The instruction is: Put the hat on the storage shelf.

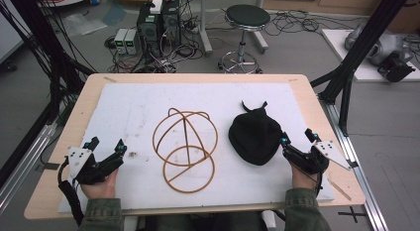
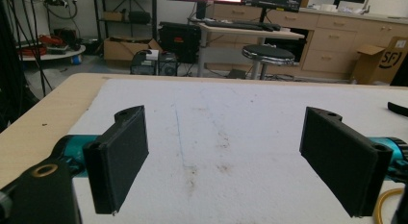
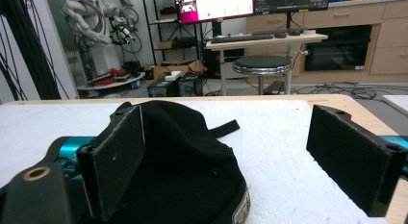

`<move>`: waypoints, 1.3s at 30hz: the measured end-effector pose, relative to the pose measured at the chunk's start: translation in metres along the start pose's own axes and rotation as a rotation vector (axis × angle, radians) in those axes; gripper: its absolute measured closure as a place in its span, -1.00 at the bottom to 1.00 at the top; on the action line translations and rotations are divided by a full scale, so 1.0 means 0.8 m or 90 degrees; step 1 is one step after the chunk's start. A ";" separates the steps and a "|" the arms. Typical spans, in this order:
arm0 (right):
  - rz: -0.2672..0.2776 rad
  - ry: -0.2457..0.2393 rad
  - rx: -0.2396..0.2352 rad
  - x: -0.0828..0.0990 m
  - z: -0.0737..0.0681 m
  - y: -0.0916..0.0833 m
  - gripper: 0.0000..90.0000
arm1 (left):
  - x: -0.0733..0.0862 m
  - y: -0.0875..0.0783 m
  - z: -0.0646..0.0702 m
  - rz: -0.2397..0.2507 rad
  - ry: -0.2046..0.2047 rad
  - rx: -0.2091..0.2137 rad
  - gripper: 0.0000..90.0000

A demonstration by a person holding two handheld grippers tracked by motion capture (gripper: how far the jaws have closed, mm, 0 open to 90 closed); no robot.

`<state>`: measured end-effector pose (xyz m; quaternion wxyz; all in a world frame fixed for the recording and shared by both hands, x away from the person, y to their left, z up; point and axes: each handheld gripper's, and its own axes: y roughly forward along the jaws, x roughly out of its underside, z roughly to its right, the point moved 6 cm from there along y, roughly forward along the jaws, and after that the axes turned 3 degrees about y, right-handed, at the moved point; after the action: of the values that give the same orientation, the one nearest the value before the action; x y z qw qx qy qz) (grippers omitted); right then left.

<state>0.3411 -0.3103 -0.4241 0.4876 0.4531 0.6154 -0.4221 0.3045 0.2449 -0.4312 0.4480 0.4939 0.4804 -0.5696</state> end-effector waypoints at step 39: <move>-0.046 -0.022 -0.056 -0.004 -0.033 0.013 -0.72 | 0.004 0.004 0.000 -0.011 -0.009 0.013 -0.59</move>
<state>0.3457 -0.2828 -0.4169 0.5021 0.4014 0.6409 -0.4196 0.3076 0.2440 -0.4348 0.4413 0.4902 0.4761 -0.5816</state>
